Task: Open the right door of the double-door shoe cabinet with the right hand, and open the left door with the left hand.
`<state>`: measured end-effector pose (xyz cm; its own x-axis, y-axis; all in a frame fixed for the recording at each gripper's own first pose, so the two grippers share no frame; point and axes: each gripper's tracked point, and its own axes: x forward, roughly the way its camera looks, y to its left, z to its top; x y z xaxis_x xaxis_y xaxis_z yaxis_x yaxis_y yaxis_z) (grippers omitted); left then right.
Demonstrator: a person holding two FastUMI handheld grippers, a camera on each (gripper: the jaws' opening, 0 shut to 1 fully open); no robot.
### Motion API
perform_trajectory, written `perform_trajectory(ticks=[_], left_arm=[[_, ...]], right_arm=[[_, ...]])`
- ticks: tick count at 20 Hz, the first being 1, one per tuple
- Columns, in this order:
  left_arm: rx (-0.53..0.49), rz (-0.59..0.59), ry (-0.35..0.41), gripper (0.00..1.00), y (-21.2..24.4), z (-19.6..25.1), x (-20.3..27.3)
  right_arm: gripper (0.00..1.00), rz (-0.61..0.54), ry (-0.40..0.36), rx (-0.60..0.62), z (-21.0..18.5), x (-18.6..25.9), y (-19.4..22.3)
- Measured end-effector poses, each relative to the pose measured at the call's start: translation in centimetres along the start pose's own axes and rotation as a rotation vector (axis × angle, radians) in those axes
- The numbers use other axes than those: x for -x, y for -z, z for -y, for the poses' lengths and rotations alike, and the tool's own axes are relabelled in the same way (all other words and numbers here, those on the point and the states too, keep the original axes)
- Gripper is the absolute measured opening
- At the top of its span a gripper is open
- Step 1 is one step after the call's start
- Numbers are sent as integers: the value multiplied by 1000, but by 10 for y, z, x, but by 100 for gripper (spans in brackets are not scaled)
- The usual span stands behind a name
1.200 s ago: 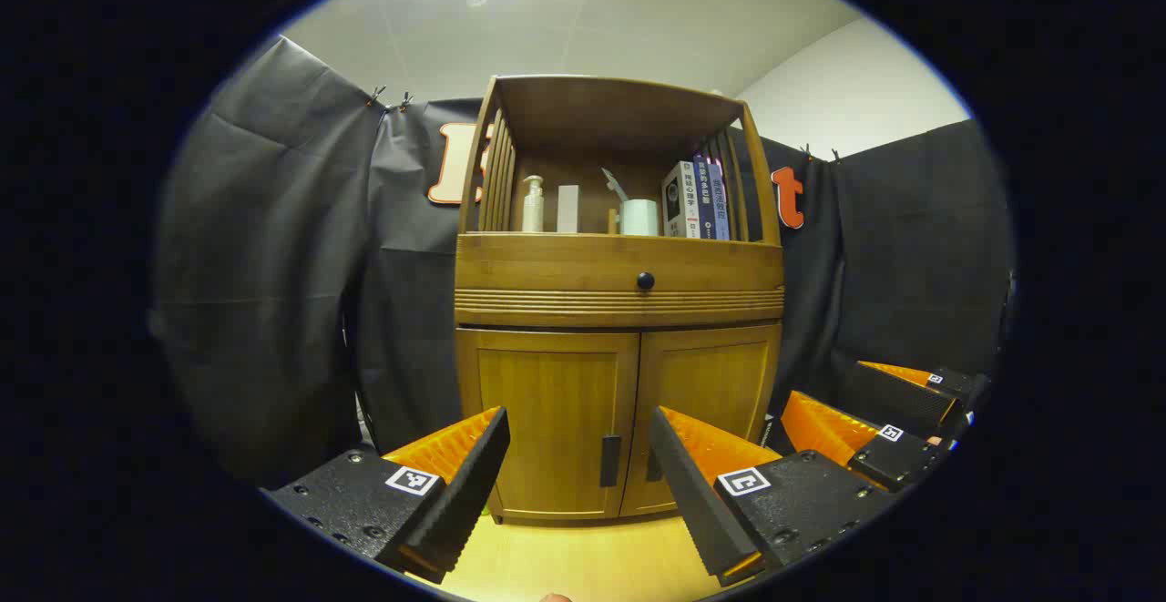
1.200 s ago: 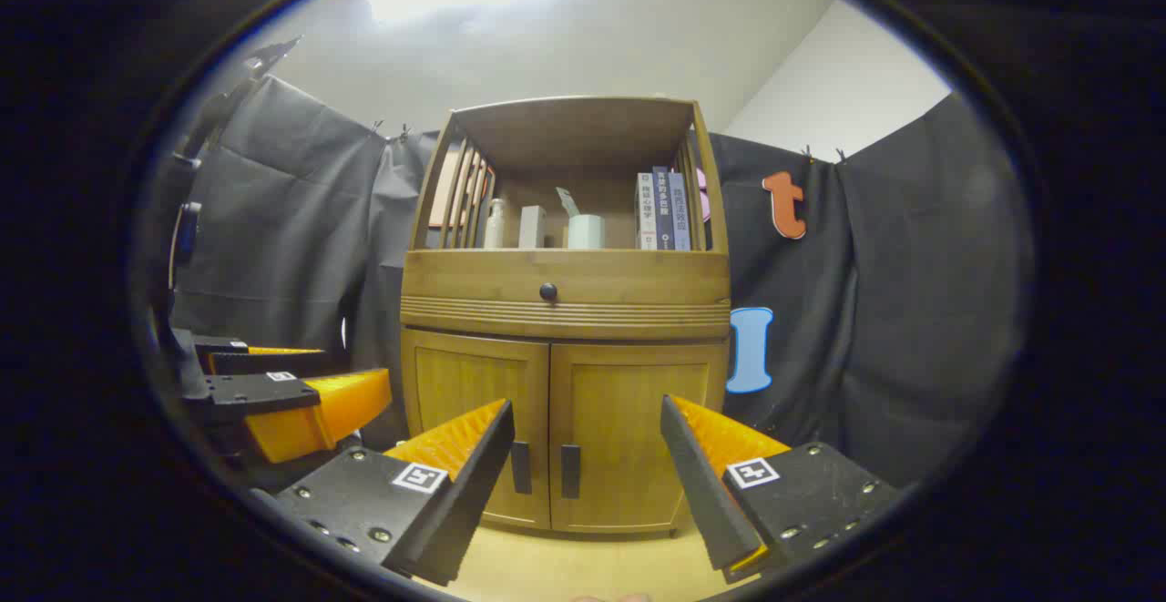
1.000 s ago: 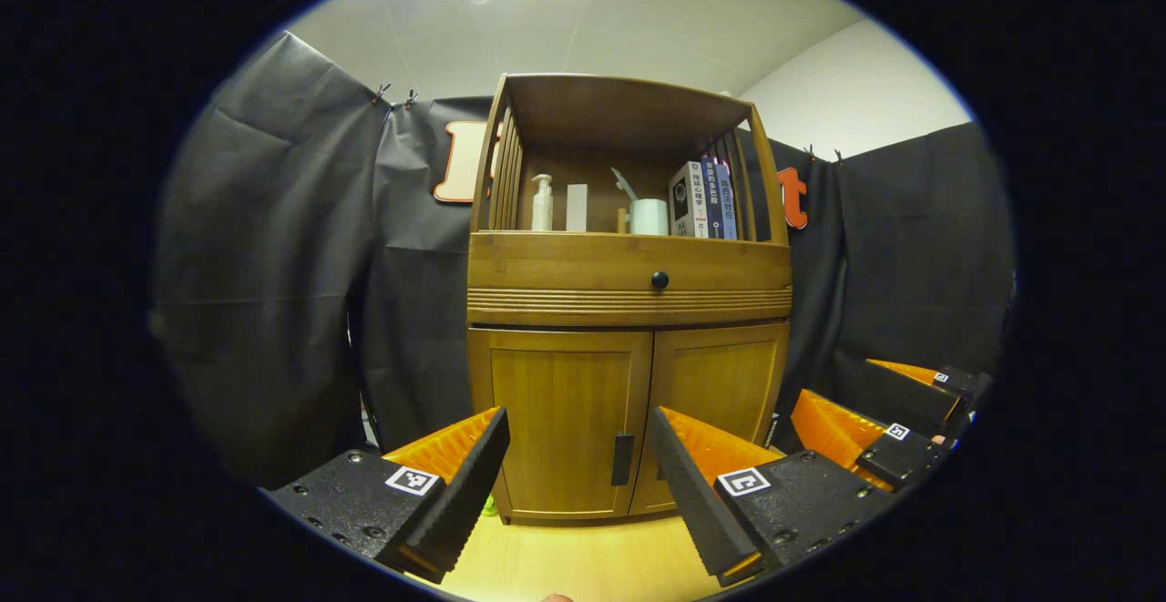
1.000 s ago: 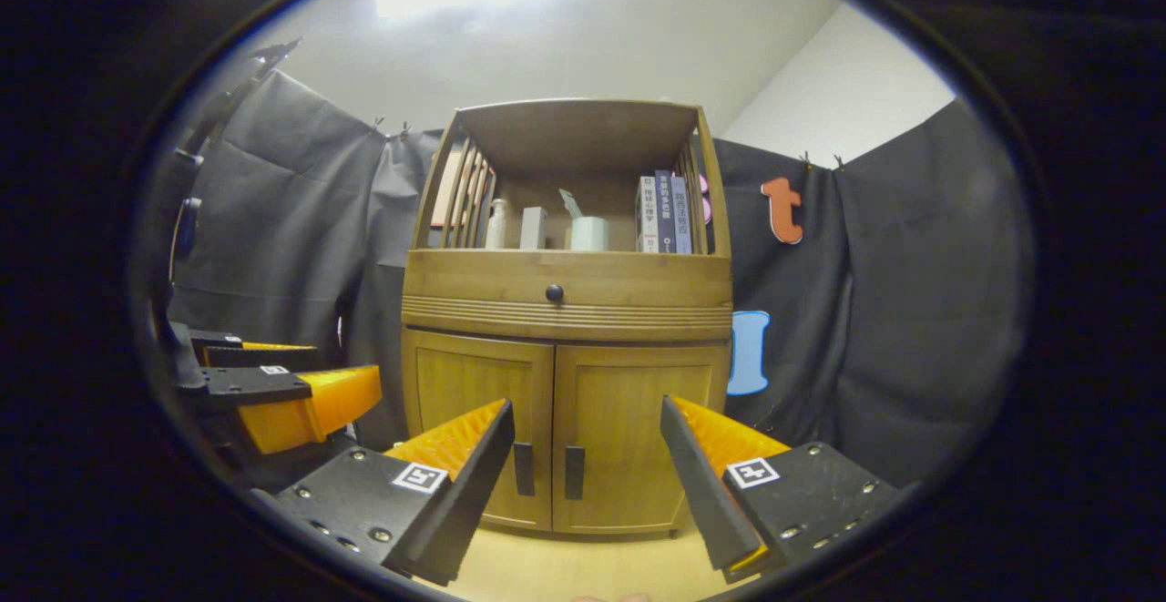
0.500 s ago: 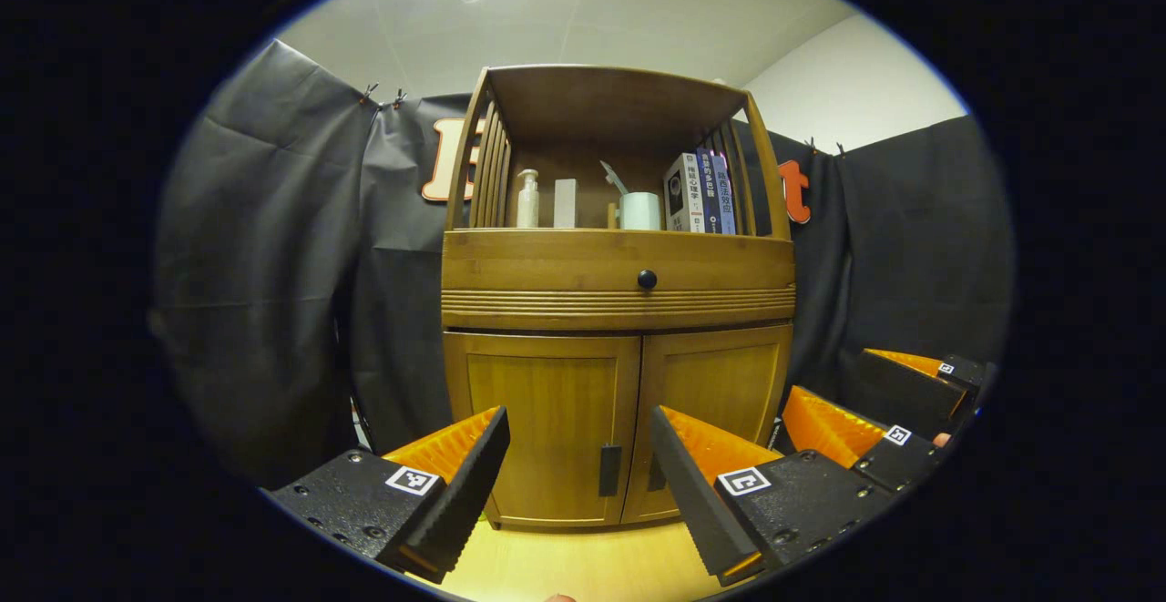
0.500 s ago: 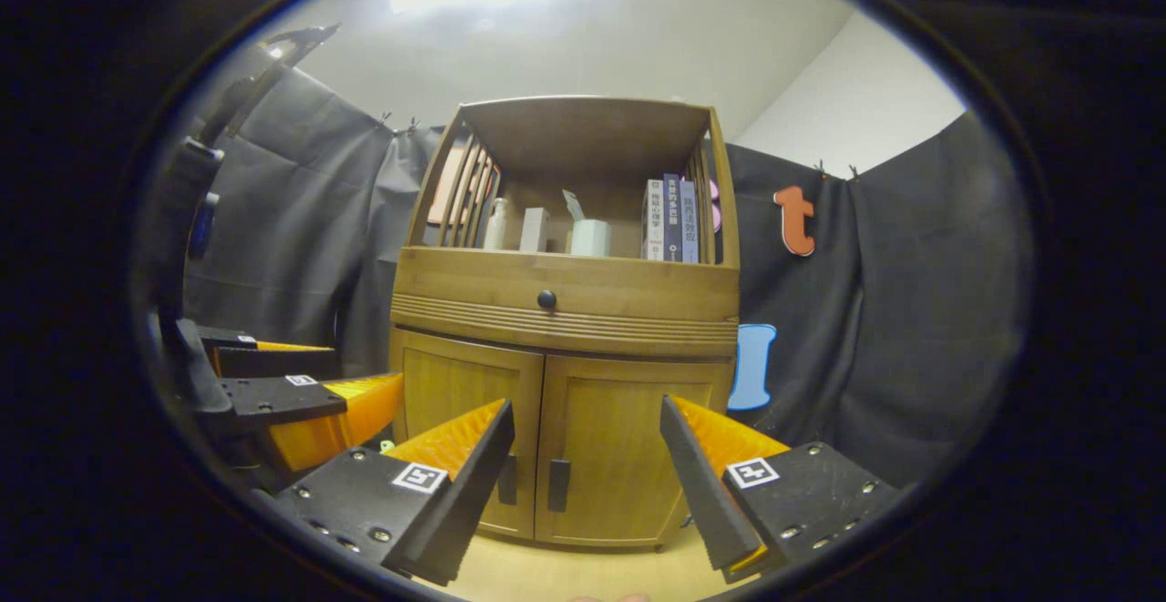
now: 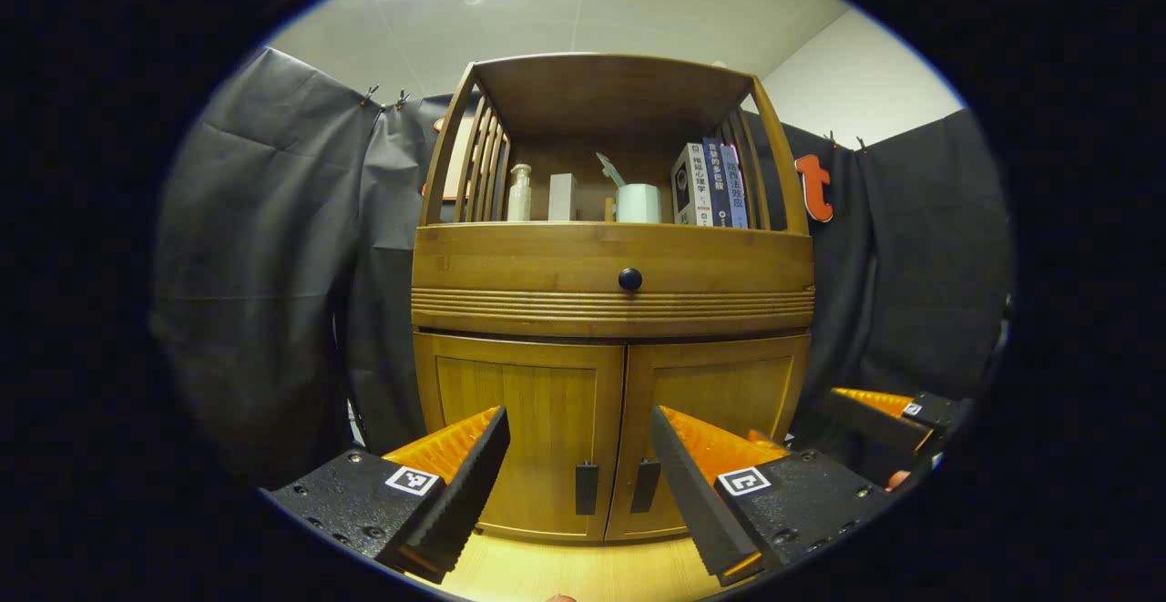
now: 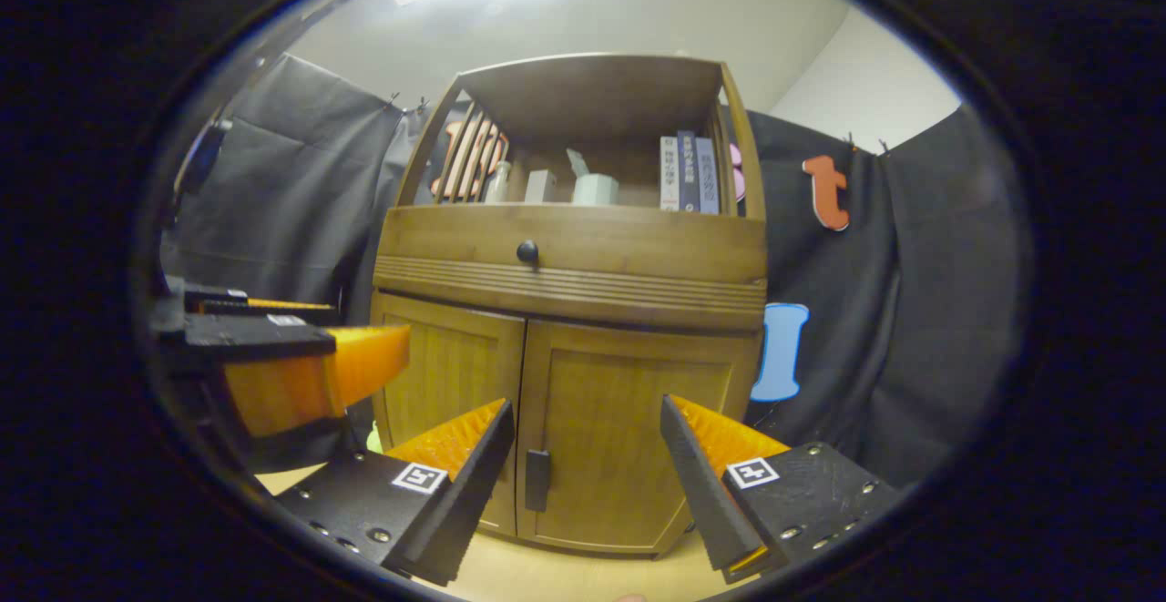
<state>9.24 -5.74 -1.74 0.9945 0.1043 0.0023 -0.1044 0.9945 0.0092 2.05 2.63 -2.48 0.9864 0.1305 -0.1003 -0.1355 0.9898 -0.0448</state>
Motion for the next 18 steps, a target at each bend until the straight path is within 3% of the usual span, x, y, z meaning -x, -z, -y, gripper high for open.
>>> perform_trajectory(ticks=[6,9,10,11,12,15,16,17,18], left_arm=[[7,-10,-32,92,2,-22,-12],[-9,-19,-43,95,2,-46,-17],[-12,-15,-51,96,-1,-56,-19],[-13,-9,-59,92,-3,-66,-22],[-15,-6,-69,95,-4,-75,-25],[-20,9,-103,92,-7,-103,-31],[-22,11,-111,95,-8,-111,-32],[-23,13,-118,95,-8,-117,-34],[-23,15,-124,95,-8,-122,-36]], right_arm=[[96,-120,-28,-18,-12,-22,42],[93,-178,1,-33,-14,-38,59],[82,-198,8,-37,-15,-43,62],[81,-218,8,-45,-19,-47,68],[80,-242,8,-49,-22,-53,74],[81,-309,16,-64,-26,-82,99],[81,-327,32,-70,-24,-94,107],[77,-338,49,-76,-25,-95,113],[58,-350,50,-86,-27,-102,120]])
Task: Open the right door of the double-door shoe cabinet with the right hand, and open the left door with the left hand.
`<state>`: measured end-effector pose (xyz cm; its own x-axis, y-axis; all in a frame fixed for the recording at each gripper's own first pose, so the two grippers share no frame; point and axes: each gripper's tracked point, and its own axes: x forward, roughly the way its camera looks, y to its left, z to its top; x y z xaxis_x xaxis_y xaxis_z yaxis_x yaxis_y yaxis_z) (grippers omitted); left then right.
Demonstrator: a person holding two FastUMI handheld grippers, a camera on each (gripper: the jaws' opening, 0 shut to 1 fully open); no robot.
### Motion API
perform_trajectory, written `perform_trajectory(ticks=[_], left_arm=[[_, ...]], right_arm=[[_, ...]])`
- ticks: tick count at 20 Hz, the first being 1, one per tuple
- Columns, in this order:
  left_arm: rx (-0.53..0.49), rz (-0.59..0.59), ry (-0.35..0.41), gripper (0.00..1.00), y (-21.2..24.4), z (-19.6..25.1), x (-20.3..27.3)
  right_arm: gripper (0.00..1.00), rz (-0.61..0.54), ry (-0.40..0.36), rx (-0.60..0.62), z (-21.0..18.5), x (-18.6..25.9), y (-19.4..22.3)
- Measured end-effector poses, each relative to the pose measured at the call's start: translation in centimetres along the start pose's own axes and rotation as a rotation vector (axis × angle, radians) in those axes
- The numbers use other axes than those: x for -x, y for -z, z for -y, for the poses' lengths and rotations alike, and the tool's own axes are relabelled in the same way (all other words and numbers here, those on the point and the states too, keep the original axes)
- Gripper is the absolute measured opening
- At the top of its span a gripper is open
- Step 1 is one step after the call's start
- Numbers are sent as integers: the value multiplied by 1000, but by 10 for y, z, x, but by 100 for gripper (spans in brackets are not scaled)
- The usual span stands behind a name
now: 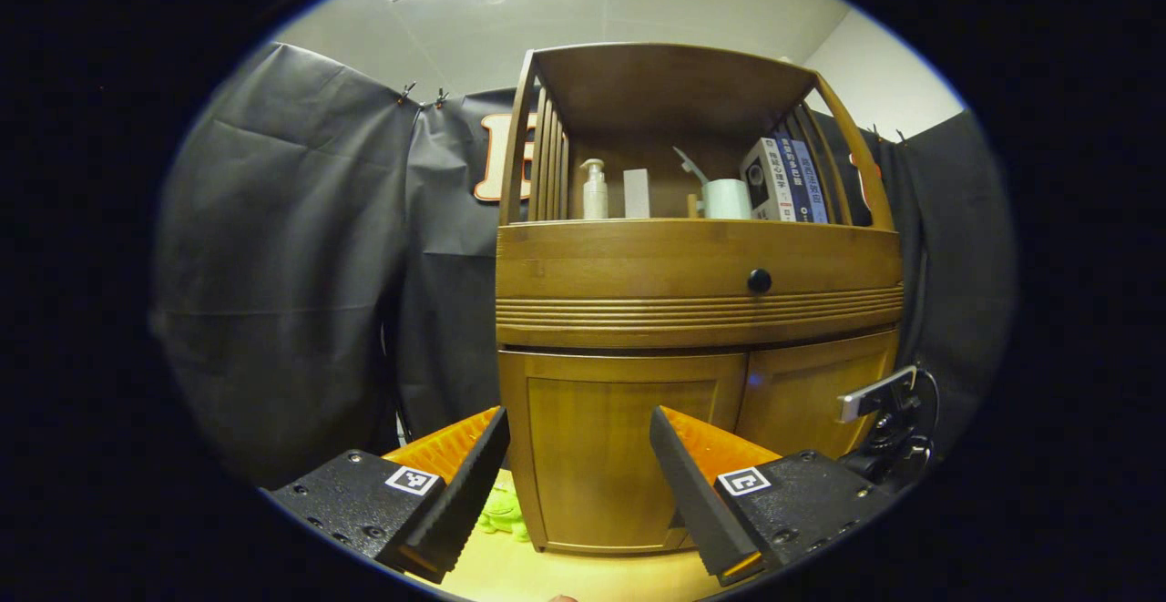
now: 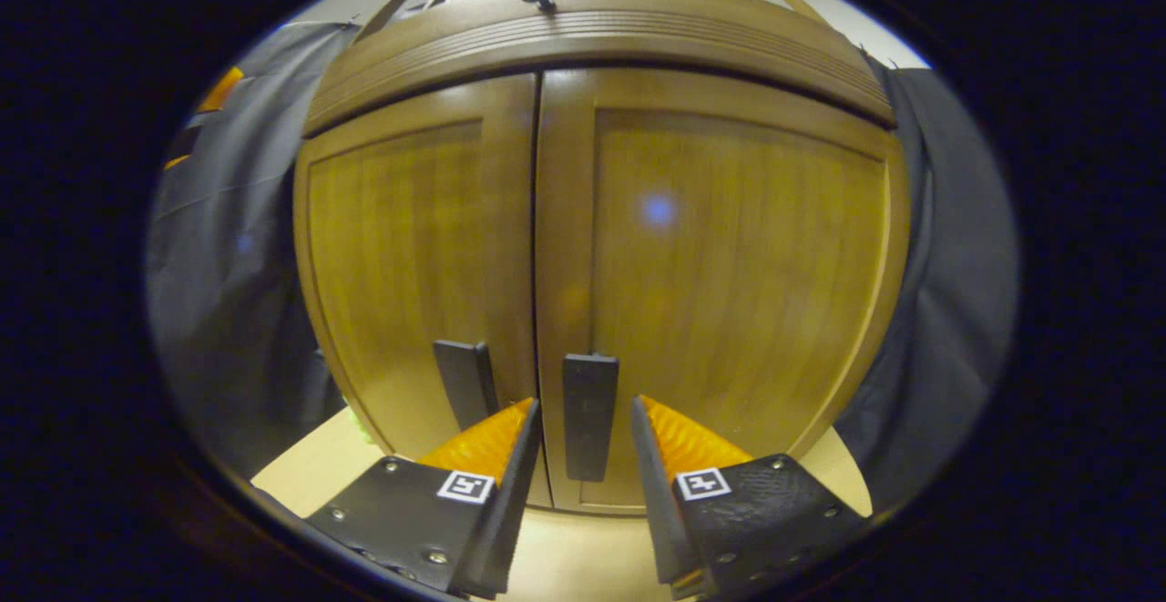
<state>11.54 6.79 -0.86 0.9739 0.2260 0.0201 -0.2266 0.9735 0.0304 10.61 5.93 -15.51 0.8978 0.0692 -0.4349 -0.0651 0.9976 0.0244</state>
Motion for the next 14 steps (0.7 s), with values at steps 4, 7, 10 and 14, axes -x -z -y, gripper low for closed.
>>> perform_trajectory(ticks=[4,7,10,14], left_arm=[[-1,16,-1,92,-5,-9,-5],[-2,31,4,92,-9,-10,-6],[6,32,11,92,-9,-11,-5],[17,21,32,92,-6,-10,-5]], right_arm=[[59,-41,13,-11,1,10,-8],[46,-69,41,-4,11,9,-2],[31,-58,50,-25,15,6,-13],[26,-54,59,-43,18,13,-16]])
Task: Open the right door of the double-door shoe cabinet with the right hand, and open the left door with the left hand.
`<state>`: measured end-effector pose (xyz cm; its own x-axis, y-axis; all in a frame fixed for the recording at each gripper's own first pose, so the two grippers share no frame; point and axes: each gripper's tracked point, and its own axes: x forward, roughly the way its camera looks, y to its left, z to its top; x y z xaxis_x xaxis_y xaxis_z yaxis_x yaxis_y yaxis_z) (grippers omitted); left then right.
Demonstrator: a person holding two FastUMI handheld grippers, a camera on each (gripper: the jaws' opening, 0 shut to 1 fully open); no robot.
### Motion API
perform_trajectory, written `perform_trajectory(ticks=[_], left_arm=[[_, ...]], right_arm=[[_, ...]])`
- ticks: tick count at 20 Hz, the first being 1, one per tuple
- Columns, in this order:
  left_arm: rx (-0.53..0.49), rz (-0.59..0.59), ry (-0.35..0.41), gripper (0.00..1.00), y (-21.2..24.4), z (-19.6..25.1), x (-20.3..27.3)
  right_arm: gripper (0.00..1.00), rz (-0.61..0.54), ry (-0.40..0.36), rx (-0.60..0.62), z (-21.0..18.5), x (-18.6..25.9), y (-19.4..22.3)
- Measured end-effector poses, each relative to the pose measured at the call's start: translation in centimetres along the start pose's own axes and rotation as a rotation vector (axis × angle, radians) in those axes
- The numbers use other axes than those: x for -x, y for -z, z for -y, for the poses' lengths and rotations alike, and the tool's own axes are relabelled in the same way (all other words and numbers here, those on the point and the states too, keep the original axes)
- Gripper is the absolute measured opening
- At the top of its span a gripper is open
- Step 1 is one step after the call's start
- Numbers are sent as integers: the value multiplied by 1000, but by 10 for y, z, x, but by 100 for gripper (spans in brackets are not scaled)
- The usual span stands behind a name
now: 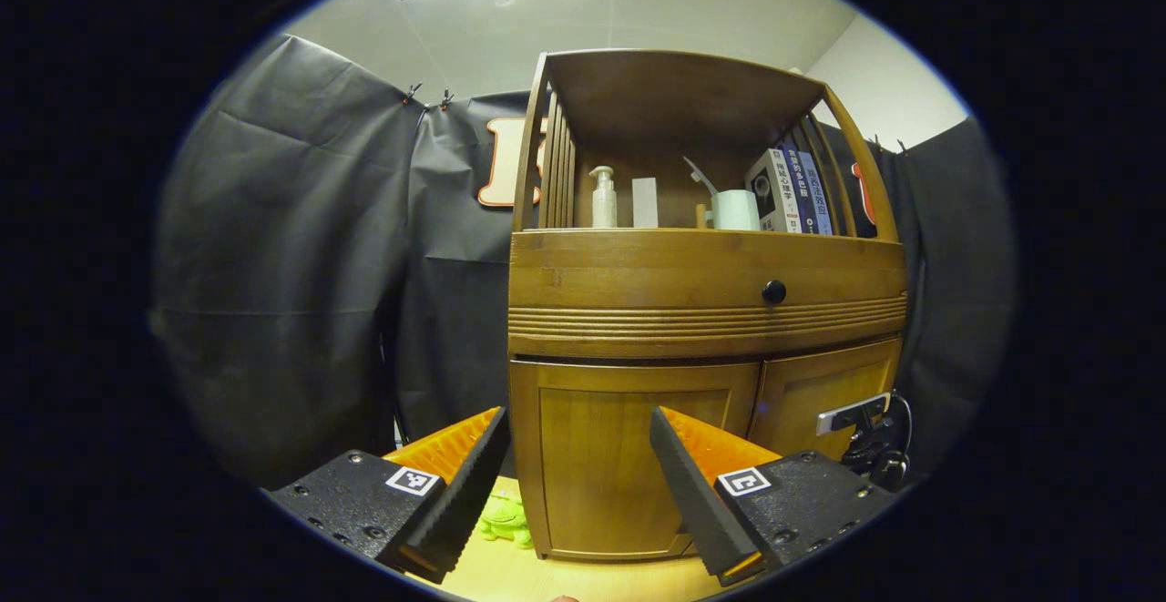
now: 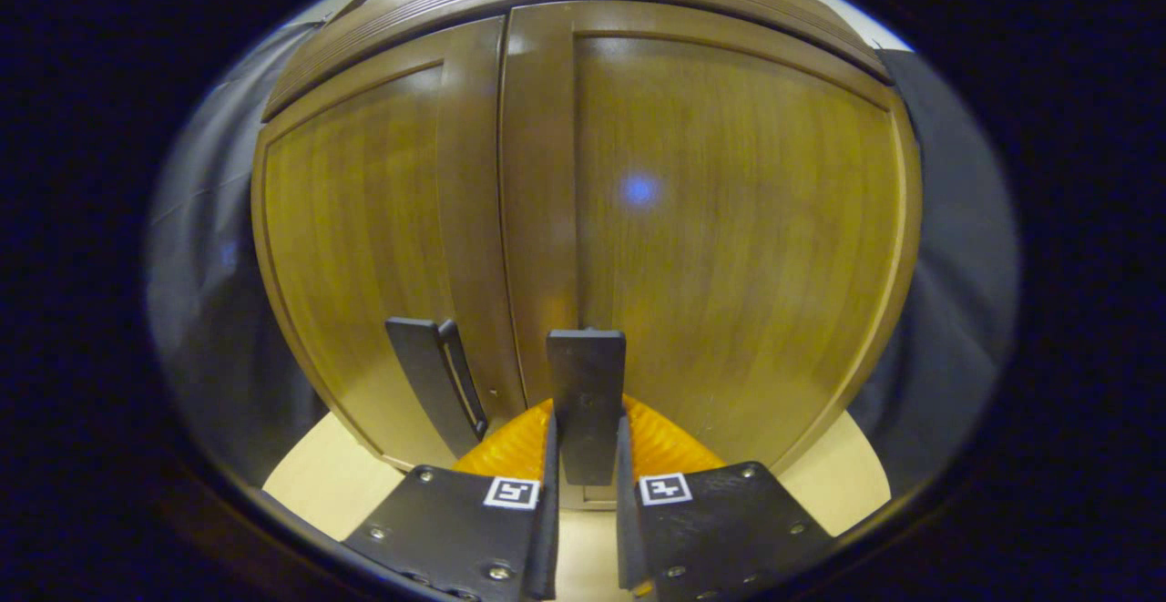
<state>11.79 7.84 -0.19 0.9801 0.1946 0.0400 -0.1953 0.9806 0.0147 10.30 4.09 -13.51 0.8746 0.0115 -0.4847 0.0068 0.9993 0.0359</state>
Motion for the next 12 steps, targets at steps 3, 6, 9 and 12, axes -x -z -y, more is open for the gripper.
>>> perform_trajectory(ticks=[3,6,9,12], left_arm=[[1,1,8,92,-1,-1,2],[1,3,23,92,-1,1,3],[9,-3,56,92,1,6,3],[21,-14,101,92,6,20,4]], right_arm=[[26,10,20,-12,1,-2,1],[26,11,42,-35,2,-4,1],[26,7,58,-56,2,-3,2],[26,-2,68,-72,3,-4,5]])
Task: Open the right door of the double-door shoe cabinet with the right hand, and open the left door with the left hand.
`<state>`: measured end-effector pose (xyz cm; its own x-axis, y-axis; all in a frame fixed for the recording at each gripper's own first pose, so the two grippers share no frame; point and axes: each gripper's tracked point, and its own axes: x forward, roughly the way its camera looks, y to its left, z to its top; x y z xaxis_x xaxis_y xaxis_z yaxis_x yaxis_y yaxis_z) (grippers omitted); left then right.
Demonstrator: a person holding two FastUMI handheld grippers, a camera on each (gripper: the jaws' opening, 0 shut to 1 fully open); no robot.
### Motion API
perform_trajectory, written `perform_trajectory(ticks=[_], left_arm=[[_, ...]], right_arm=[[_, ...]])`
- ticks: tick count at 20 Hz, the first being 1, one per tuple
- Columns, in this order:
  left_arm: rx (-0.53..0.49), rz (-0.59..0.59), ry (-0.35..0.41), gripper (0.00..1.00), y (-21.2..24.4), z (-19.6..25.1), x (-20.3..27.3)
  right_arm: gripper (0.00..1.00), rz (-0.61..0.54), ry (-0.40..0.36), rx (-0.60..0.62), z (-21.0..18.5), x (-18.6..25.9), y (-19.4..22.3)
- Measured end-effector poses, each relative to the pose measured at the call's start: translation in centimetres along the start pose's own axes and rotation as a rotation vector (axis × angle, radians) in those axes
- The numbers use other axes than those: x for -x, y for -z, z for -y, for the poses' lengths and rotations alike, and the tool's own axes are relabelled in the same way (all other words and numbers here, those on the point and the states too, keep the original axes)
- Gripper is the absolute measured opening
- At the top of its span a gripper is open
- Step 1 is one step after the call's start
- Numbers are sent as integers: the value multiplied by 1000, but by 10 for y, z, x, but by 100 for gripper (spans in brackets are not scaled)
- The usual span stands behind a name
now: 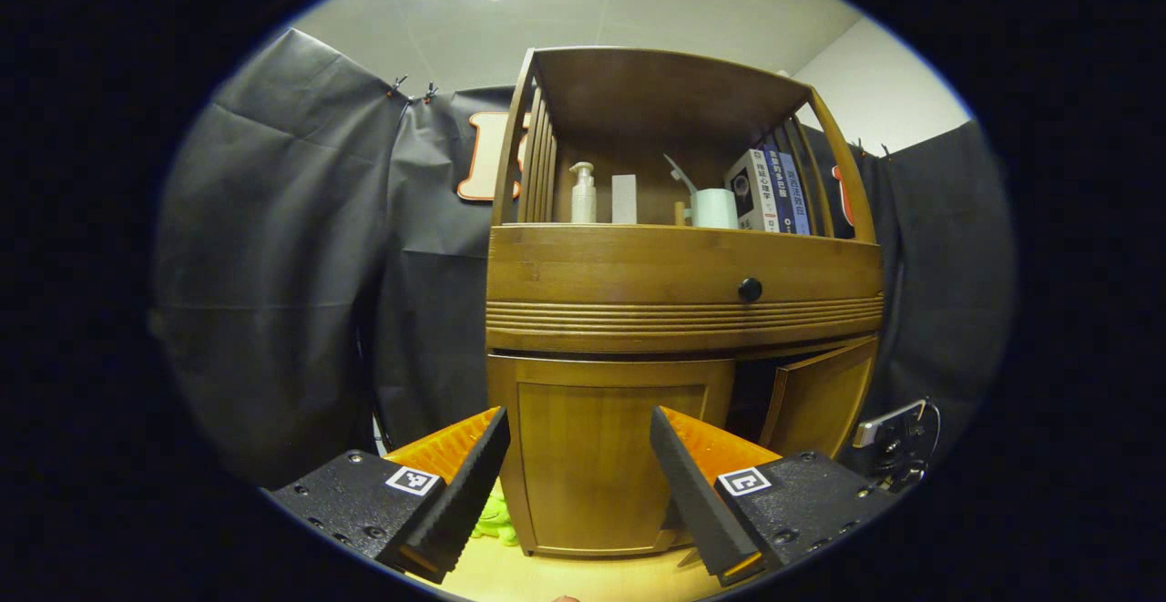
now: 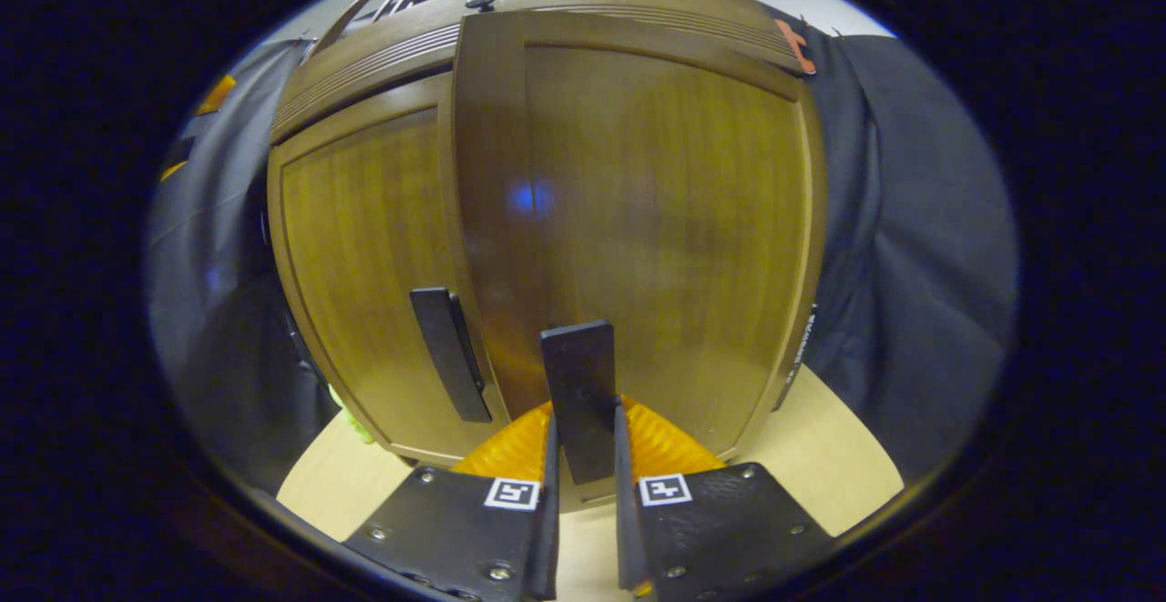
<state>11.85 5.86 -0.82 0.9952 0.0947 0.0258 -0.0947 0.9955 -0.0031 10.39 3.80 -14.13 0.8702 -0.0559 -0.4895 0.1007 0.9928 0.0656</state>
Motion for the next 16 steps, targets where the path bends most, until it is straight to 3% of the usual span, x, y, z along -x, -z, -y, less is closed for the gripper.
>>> perform_trajectory(ticks=[10,11,15,16], left_arm=[[12,-25,146,94,12,45,-7],[18,-24,161,95,11,51,-8],[32,-25,212,92,12,68,-8],[32,-28,222,95,14,71,-7]], right_arm=[[25,-3,64,-58,5,9,-3],[22,-5,71,-70,4,9,-3],[22,-8,119,-51,10,11,-8],[22,-11,132,-49,11,12,-9]])
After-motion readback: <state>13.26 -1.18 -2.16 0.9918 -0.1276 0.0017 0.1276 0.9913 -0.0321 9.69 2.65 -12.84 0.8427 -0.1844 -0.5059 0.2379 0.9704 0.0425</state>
